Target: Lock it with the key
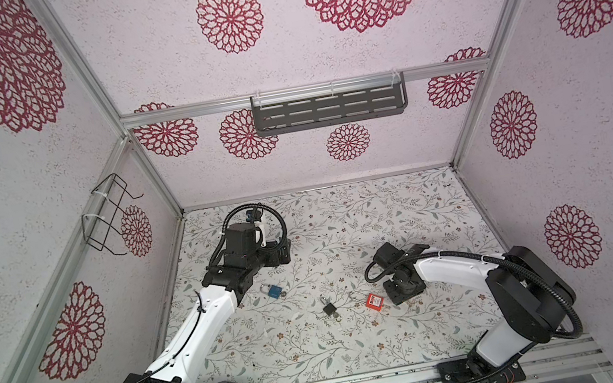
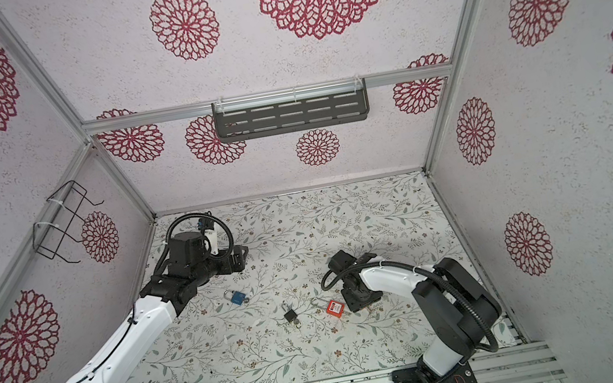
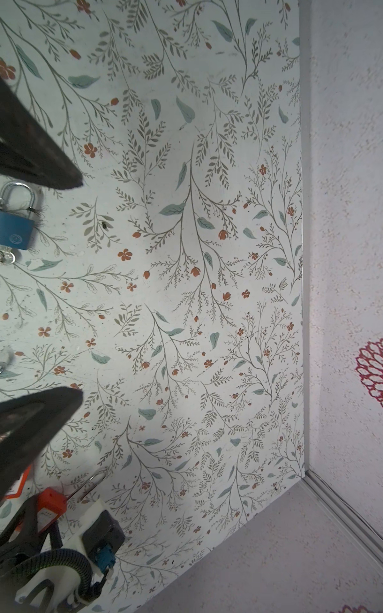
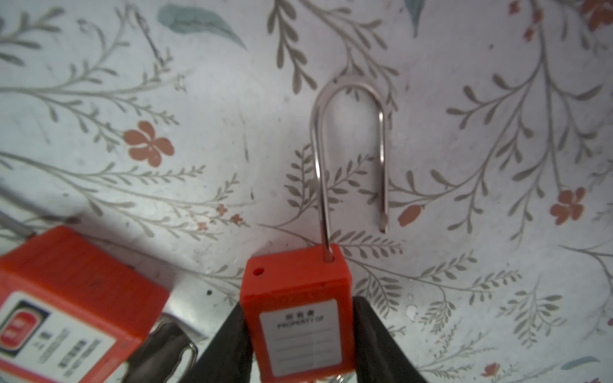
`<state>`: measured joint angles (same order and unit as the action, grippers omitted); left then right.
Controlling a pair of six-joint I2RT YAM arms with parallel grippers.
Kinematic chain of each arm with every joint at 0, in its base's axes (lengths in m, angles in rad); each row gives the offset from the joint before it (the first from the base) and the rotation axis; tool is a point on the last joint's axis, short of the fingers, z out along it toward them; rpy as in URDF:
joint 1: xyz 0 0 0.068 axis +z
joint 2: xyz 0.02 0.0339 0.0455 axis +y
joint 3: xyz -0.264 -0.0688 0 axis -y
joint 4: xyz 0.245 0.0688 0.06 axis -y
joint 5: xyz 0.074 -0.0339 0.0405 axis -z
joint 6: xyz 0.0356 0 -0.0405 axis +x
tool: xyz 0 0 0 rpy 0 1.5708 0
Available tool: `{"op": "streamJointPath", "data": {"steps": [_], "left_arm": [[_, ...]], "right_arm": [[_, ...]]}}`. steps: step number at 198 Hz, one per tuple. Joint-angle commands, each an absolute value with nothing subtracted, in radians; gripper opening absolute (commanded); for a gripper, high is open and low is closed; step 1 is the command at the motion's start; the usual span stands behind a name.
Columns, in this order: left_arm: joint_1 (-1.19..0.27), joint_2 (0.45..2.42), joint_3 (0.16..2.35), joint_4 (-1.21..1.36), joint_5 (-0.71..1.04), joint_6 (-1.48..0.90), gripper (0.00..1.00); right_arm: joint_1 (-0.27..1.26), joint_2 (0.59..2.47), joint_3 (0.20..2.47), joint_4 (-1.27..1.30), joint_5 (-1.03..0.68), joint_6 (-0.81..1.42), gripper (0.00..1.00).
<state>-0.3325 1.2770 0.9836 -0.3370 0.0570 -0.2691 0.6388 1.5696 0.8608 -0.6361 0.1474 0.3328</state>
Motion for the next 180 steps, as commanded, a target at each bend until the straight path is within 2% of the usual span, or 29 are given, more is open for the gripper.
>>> {"op": "streamJointPath", "data": {"steps": [1,55,90,98,121,139,156,180], "left_arm": [[-0.345,1.281,1.018,-0.353,0.045,-0.249,0.97],[-0.358,1.277,1.037,-0.350,0.035,-0.222,0.97],[-0.386,1.247,1.003,-0.236,0.033,-0.094,0.97],[-0.387,1.236,0.992,-0.201,0.077,-0.041,0.98],[-0.402,1.160,0.869,0.017,0.349,0.203,0.99],[-0.414,1.133,0.784,0.210,0.407,0.345,0.99],[-0.413,1.158,0.836,0.141,0.422,0.433,1.00],[-0.413,1.207,0.907,0.022,0.517,0.595,0.93]], "right_arm": [[0.643,1.582,0.849,-0.634,0.148,0.336,0.44],[0.648,1.493,0.902,-0.682,0.189,0.270,0.33],[0.652,1.393,1.019,-0.734,0.220,0.190,0.32],[0.652,1.381,1.039,-0.734,0.209,0.156,0.32],[0.653,1.364,1.077,-0.709,0.133,0.011,0.33],[0.655,1.382,1.133,-0.725,0.092,-0.113,0.33],[0.655,1.406,1.197,-0.750,0.097,-0.212,0.33],[0.655,1.421,1.259,-0.754,0.055,-0.355,0.33]]}}
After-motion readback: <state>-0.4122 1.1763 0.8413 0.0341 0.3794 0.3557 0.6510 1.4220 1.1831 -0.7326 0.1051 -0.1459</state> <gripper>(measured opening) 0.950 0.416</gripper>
